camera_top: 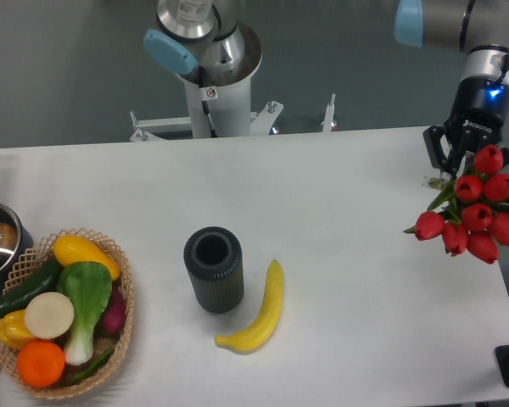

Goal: Insert the flowers into the vase
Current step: 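Close the gripper on the red tulip stems and lift slightly, then carry the red tulips up and over the dark grey vase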

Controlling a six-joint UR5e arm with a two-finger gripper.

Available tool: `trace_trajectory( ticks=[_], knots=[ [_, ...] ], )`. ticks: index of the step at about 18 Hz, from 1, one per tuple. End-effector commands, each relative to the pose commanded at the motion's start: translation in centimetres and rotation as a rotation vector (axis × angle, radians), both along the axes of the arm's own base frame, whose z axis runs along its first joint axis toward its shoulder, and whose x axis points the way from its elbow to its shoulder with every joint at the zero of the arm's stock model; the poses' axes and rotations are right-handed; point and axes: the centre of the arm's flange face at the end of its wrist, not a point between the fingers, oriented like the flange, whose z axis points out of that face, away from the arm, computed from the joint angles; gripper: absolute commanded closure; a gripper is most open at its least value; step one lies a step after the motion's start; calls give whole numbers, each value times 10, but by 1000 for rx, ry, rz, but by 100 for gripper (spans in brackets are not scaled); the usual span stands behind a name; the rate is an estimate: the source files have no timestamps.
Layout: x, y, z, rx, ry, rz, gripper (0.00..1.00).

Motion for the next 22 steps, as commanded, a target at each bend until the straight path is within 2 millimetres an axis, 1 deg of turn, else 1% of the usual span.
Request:
trace_trajectory(
  ticks=[6, 14, 17, 22],
  knots=[
    [3, -1, -5, 0, -11, 1, 76],
    [5, 8, -5, 0, -6, -14, 76],
    [8, 20, -5, -2, -6, -35, 76],
    [10, 28, -5, -2, -3, -49, 76]
  ],
)
